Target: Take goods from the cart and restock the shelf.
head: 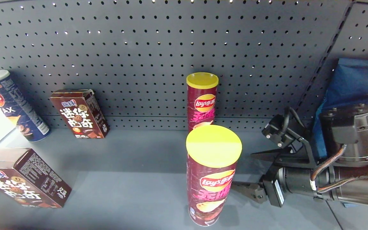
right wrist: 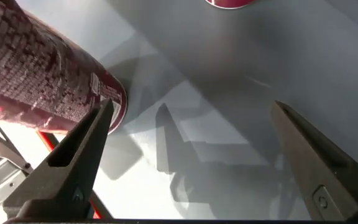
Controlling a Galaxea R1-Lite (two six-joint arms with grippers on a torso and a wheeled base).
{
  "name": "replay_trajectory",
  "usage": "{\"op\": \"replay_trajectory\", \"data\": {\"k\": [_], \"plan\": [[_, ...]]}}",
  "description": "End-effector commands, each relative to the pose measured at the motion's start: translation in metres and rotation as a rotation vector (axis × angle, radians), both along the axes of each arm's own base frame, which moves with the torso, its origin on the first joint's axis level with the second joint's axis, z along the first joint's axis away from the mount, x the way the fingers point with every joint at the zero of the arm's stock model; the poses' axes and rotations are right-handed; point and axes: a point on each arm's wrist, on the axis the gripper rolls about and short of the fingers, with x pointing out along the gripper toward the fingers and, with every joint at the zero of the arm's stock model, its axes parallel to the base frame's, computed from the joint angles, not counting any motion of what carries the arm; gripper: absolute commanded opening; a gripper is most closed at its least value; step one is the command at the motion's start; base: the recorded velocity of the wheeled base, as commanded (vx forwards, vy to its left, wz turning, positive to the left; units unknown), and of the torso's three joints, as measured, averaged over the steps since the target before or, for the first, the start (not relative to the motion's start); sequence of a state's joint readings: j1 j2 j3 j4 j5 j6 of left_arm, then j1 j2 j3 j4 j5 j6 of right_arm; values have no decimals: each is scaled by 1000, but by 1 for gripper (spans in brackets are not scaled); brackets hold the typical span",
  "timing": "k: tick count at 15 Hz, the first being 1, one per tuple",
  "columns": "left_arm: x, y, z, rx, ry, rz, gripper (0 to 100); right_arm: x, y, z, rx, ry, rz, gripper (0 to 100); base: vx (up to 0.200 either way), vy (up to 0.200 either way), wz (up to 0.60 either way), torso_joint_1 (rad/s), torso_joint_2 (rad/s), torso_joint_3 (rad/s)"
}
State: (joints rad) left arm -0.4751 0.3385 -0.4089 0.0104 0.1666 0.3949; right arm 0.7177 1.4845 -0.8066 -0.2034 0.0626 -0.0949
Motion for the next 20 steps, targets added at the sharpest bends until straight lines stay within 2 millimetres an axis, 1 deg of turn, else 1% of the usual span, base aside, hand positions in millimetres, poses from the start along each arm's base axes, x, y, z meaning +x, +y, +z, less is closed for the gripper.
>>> {"op": "replay_trajectory", "data": {"k": [1,6,16,17,18,19,20], "plan": [[0,0,0,2,1,0,100,2,4,0,-2,0,7,100,0,0,0,0,0,0],[-1,0,-2,-1,1,6,100,-5,10,-2,-6,6,42,100,0,0,0,0,0,0],[0,0,-4,2,6,6,100,-11,11,-6,-14,15,65,100,0,0,0,0,0,0],[0,0,-4,0,6,6,100,-12,10,-7,-17,19,65,100,0,0,0,0,0,0],[0,0,-4,0,6,6,100,-17,5,-8,-17,20,61,100,0,0,0,0,0,0],[-1,1,-4,-2,2,8,100,-21,-1,-5,-3,14,52,100,0,0,0,0,0,0],[-2,1,-5,-6,-3,8,100,-28,-13,3,40,-1,21,100,0,0,0,0,0,0]]}}
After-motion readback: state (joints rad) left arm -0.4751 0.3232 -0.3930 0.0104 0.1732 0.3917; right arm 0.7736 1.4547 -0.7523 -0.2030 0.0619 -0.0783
